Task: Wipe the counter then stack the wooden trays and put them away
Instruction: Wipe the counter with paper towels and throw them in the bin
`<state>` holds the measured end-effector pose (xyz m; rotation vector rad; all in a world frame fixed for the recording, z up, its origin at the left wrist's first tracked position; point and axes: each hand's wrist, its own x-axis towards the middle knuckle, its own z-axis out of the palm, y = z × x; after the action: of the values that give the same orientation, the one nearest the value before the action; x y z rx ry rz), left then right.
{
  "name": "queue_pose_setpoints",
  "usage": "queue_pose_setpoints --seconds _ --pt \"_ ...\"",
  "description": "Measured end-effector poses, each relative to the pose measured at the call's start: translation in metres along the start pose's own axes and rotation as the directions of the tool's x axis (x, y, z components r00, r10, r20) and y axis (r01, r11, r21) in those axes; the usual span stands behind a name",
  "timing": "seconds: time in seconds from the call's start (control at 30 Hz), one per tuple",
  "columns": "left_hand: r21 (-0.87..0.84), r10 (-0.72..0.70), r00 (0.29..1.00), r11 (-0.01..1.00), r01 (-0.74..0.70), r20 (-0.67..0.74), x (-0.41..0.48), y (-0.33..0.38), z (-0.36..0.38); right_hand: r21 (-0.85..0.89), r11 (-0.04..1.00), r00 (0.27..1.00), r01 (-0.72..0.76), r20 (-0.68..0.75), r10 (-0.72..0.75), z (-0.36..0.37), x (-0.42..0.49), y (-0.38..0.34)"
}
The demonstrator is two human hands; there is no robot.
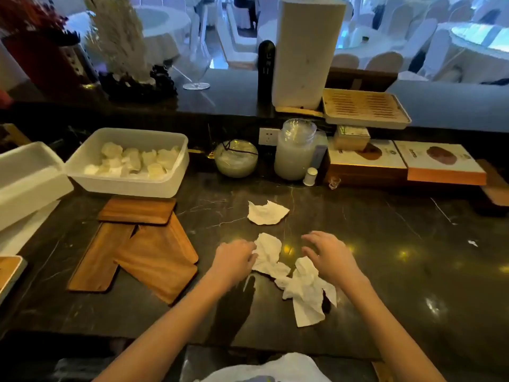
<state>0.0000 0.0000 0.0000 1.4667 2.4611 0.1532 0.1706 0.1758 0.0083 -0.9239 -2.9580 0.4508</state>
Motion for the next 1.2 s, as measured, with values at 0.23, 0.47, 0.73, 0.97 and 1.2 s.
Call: queue_pose_setpoints --seconds 0.23,0.47,0.73,0.97,1.2 --pt "-0.008 0.052 0.993 0.999 -0.052 0.102 0.053 0.009 0.03 -0.008 1.0 0.995 0.022 0.097 -0.021 0.018 0.096 -0.011" --pt "-0.027 0.079 0.97 0.997 -0.075 0.231 0.083 0.015 0.062 0.005 1.0 0.965 -0.002 0.264 0.0 0.066 0.177 -0.029" --pt "0.101 0.085 0.913 0.986 -0.136 0.398 0.084 0.012 0.094 0.008 0.995 0.965 -0.096 0.244 0.092 0.113 0.21 -0.048" --pt "0.091 0.047 0.959 0.993 -0.075 0.278 0.072 -0.01 0.102 0.03 0.996 0.983 -0.081 0.17 0.075 0.128 0.18 -0.041" --pt "-0.063 -0.001 0.985 0.998 0.012 0.175 0.05 -0.022 0.099 0.118 0.988 0.988 -0.102 0.124 0.087 0.126 0.154 -0.039"
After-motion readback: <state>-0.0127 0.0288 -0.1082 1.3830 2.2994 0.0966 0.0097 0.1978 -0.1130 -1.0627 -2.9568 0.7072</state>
